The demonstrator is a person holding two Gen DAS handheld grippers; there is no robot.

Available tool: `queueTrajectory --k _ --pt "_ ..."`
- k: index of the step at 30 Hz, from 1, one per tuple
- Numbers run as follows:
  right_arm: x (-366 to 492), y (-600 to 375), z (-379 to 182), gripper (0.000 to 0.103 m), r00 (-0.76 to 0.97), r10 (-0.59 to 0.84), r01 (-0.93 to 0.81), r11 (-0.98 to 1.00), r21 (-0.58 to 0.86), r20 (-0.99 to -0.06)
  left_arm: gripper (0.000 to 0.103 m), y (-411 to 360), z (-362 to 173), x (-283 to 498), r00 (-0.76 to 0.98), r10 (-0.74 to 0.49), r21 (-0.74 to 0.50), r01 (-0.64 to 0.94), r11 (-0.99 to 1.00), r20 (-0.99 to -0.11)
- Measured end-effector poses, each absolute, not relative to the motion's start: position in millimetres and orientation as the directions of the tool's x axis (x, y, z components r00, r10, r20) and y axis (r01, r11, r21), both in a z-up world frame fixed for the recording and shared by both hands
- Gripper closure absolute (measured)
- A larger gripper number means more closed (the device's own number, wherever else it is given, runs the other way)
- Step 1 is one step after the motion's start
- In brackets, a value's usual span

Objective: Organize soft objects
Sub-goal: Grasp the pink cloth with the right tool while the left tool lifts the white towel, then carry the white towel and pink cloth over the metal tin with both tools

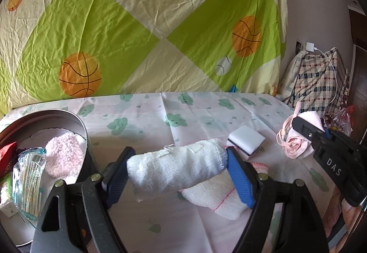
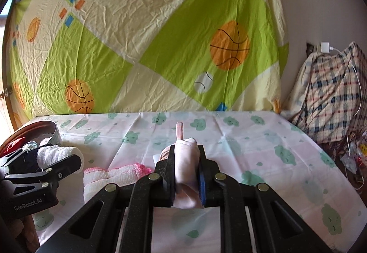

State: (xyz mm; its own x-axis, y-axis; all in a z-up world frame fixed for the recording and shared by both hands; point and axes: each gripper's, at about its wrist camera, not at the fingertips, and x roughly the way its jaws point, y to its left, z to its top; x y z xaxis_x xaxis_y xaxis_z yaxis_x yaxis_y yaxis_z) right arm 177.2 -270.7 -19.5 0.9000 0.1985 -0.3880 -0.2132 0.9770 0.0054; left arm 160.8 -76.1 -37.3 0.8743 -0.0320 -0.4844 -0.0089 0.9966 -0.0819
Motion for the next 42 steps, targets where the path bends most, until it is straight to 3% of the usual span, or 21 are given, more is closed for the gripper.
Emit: queueTrajectory --k 12,20,42 --pt "161 -264 -17 0.087 0.908 0.22 -0.228 0.973 0.022 -0.358 0.023 -76 -29 131 0.923 -0.007 -0.046 -0.011 0.999 -0.385" --pt "140 -250 -12 0.086 0.922 0.254 -0.263 0.965 0.009 -0.292 0.023 -68 -28 125 0.926 -0.008 -0.065 -0.018 0.998 -0.378" --pt "120 -236 -10 0.086 0.908 0.32 -0.308 0.948 0.085 -0.271 0.023 -47 -24 94 0.95 0.025 -0.079 -0.052 0.996 -0.312"
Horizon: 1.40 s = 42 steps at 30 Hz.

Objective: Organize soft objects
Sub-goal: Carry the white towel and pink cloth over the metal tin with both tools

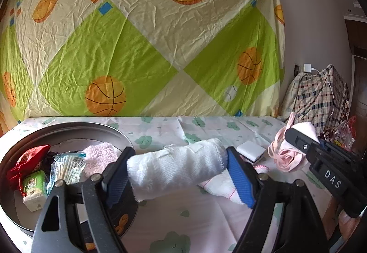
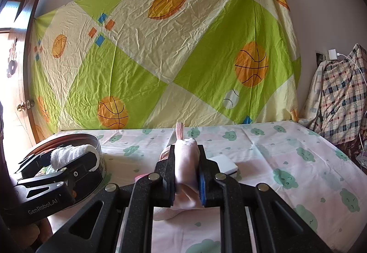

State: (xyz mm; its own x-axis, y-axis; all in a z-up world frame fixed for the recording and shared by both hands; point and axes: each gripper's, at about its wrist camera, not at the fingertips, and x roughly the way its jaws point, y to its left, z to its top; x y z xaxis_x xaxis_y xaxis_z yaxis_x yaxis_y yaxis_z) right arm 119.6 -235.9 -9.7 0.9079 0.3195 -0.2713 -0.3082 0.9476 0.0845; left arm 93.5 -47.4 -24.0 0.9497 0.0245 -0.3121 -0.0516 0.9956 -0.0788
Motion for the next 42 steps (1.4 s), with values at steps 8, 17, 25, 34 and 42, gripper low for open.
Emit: queueTrajectory --k 8,17,25,34,42 --pt "115 -227 -11 0.086 0.911 0.303 -0.295 0.953 0.072 -0.279 0.023 -42 -23 84 0.954 0.03 -0.072 -0.054 0.996 -0.297" --pt "109 -211 -11 0.086 0.915 0.286 -0.29 0.957 0.028 -0.284 0.023 -36 -23 78 0.956 0.023 -0.086 -0.05 0.995 -0.293" --pt "107 -208 -11 0.086 0.916 0.28 -0.281 0.959 0.039 -0.286 0.023 -35 -22 73 0.959 0.018 -0.079 -0.042 0.996 -0.282" --pt "106 -202 -12 0.086 0.909 0.305 -0.303 0.952 0.051 -0.285 0.023 -20 -22 69 0.962 0.005 -0.135 -0.044 0.99 -0.275" --pt "105 -200 -12 0.086 0.897 0.34 -0.331 0.94 0.083 -0.281 0.023 -17 -22 67 0.963 0.018 -0.147 -0.059 0.987 -0.268"
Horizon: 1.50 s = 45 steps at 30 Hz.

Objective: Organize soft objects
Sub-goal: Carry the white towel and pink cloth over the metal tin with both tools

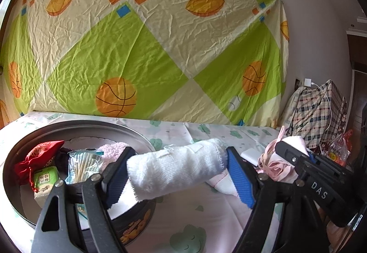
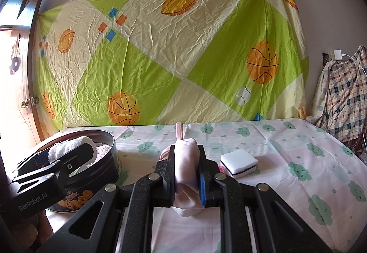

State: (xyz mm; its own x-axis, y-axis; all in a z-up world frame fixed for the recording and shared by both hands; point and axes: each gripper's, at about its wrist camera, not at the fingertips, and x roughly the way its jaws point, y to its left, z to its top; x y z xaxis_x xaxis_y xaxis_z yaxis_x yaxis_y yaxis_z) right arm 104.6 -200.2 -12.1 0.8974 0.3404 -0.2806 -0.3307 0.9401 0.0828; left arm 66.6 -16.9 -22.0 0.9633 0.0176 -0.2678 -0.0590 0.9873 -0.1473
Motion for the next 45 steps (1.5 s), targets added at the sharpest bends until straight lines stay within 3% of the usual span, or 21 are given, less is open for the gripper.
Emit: queueTrajectory --k 11,45 --pt "103 -193 -12 0.086 0.881 0.388 -0.374 0.922 0.104 -0.272 0.023 5 -23 58 0.963 0.057 -0.197 -0.112 0.974 -0.263" --pt "97 -131 -14 0.086 0.78 0.555 -0.557 0.826 0.082 -0.29 0.023 55 -24 33 0.95 0.166 -0.164 -0.214 0.963 -0.265"
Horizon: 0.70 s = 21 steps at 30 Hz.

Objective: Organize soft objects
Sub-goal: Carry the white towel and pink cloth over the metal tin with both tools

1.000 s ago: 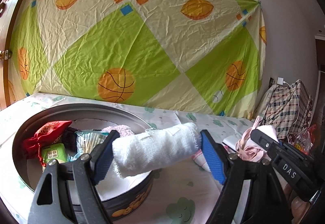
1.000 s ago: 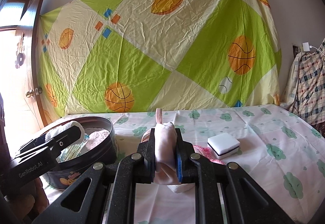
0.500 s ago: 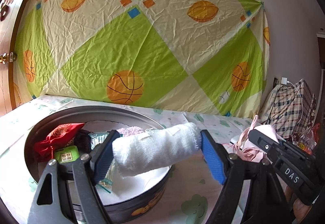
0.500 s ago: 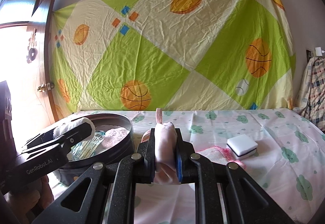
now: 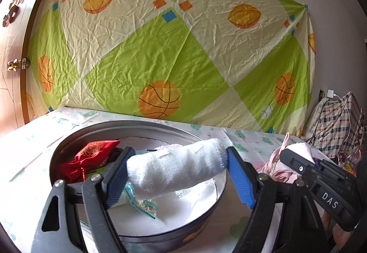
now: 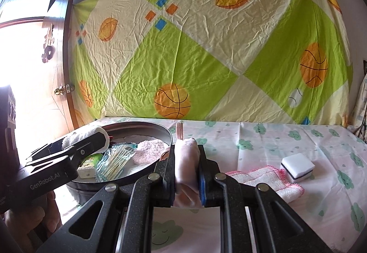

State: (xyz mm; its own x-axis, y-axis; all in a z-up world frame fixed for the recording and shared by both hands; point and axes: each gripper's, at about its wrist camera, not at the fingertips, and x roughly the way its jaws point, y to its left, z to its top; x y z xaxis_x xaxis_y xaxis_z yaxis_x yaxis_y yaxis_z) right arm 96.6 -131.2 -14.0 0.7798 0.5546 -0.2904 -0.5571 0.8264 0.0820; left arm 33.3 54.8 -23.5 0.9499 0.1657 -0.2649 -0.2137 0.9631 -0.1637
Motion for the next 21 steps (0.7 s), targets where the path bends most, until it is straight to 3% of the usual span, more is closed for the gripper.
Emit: queueTrajectory --k 21 --pt "99 -88 5 0.086 0.732 0.615 -0.639 0.769 0.018 -0.294 0.023 89 -24 28 0.929 0.23 -0.146 -0.281 0.949 -0.29"
